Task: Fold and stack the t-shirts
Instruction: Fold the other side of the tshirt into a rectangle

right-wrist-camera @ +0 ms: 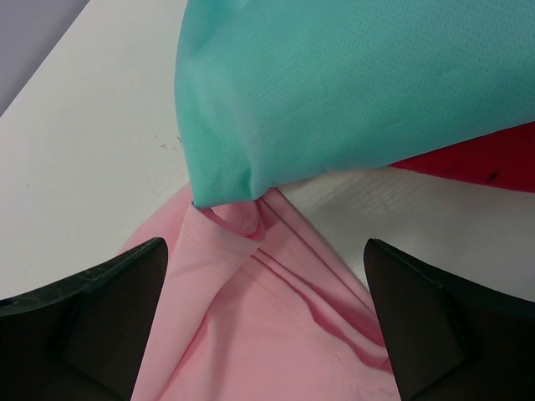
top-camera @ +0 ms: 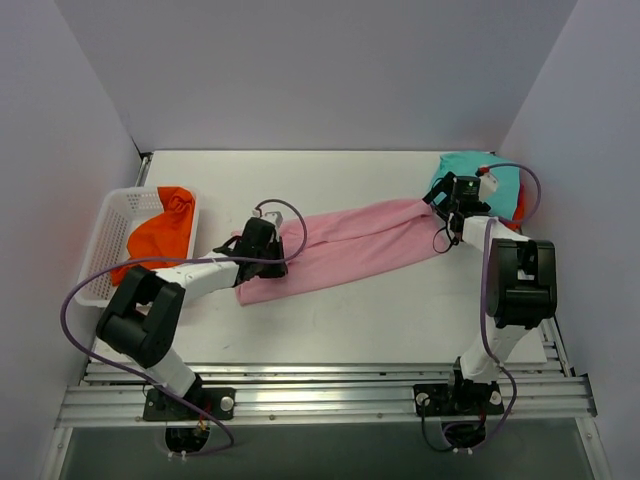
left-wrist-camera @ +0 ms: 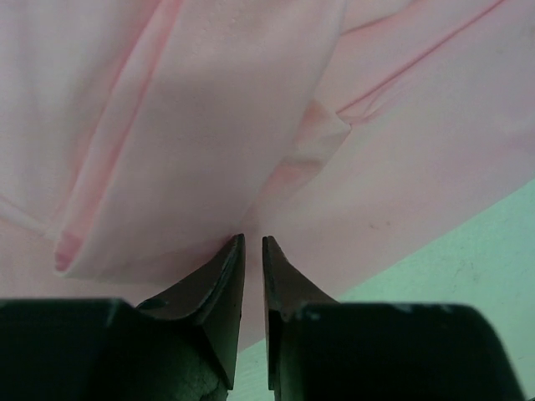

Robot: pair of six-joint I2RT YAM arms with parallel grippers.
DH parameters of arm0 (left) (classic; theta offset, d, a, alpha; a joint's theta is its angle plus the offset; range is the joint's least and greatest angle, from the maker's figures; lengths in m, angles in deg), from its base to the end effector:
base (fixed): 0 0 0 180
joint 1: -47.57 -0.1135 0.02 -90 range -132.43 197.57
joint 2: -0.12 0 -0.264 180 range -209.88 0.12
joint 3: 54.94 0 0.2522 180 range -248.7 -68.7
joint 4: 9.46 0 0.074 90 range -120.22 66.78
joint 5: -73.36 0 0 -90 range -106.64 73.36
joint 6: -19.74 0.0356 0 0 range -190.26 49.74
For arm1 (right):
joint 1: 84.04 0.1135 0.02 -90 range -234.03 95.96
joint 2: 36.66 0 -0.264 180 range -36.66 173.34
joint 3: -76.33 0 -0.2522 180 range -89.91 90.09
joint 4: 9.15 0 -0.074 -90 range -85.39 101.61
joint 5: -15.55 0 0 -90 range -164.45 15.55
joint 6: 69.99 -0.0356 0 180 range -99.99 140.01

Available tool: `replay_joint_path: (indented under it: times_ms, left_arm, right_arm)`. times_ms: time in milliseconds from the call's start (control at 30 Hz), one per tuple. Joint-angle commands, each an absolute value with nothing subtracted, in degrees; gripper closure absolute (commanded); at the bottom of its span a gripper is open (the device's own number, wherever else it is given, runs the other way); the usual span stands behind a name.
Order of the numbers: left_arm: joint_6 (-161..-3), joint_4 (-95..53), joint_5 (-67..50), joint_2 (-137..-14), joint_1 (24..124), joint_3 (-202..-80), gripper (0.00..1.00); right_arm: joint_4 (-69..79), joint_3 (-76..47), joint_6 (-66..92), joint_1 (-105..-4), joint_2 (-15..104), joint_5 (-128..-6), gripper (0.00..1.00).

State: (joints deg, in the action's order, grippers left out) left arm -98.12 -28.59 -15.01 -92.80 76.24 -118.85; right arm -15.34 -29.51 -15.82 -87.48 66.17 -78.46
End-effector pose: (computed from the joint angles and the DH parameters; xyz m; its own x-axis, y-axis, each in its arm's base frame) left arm 0.2865 -0.1578 0.1732 -0.8096 -0.0897 -0.5801 0.1333 0.9343 -0.3306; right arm 0.4002 -0.0266 0.2080 -0.2366 0.5992 -0.7648 0.3242 0.7907 0.5192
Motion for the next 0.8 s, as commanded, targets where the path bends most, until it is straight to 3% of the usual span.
replay_joint_path:
  times_ms: [0,300,433,467,500,567,767]
  left_arm:
    - [-97.8,-26.5,-15.9,-93.7,78.1,-119.8,0.78]
    - [-98.7,-28.0,-25.5,-89.5,84.0,-119.1,0.87]
    - [-100.0,-27.5,-29.6,-83.1,82.4,-116.9,0.42]
    - [-100.0,-27.4,-30.0,-82.2,81.6,-115.8,0.24]
    - [-99.7,-26.9,-30.3,-80.4,81.2,-115.5,0.18]
    - [-99.1,-27.2,-31.1,-79.7,79.6,-115.3,0.1]
    - [-98.4,-25.7,-28.3,-82.7,74.7,-115.6,0.1]
  right_arm:
    - [-15.8,-29.5,-15.5,-88.0,66.8,-78.6,0.0]
    - [-16.1,-29.6,-15.8,-88.1,67.0,-77.5,0.0]
    - [-16.4,-29.6,-15.8,-88.2,67.0,-77.2,0.0]
    - [-16.4,-29.7,-15.9,-88.2,67.0,-77.2,0.0]
    - [-16.6,-29.5,-15.9,-88.2,67.1,-77.1,0.0]
    - [-16.7,-29.6,-16.1,-88.1,67.3,-76.8,0.0]
    - [-16.7,-29.4,-16.1,-88.2,67.8,-76.6,0.0]
